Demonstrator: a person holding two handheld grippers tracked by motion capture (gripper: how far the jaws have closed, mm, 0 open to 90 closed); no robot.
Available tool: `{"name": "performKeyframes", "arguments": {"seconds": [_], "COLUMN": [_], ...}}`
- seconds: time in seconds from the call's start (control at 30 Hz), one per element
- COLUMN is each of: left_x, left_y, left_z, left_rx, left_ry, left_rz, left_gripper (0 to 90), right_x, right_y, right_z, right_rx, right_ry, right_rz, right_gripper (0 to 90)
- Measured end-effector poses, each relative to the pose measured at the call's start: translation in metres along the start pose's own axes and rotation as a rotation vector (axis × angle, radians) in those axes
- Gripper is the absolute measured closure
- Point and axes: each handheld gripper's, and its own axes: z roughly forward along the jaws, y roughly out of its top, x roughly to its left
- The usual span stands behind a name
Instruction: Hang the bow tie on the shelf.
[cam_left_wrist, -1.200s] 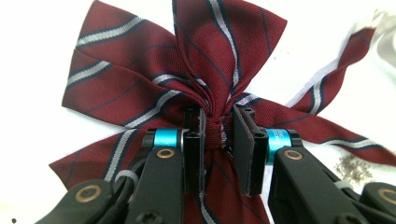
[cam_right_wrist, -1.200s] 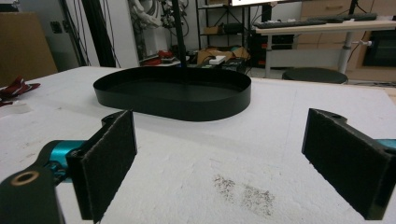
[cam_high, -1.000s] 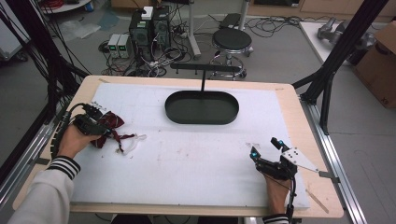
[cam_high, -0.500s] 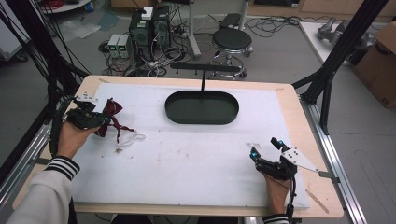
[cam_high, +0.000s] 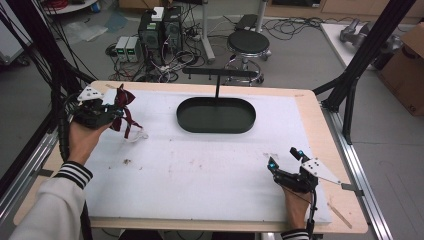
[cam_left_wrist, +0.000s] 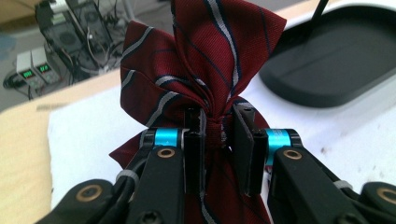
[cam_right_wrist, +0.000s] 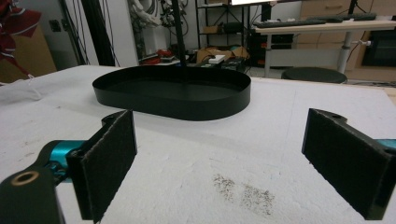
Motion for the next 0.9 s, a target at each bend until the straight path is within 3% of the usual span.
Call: {"name": "performKeyframes", "arguments": {"seconds": [0.33, 0.9], "left_x": [-0.017, -0.050], "left_y": [0.026, 0.062], "left_z": [0.004, 0.025], "left_rx": [-0.096, -0.143], "left_ry": [-0.009, -0.048], "left_rz": [0.004, 0.064], "left_gripper": [75.2, 75.2], "right_x": [0.000, 0.000], "right_y": [0.000, 0.000], "right_z": [0.000, 0.000], "right_rx": [0.004, 0.004], "right_ry": [0.000, -0.001], "right_rz": [0.008, 0.004], "right_gripper": [9.2, 9.2]}}
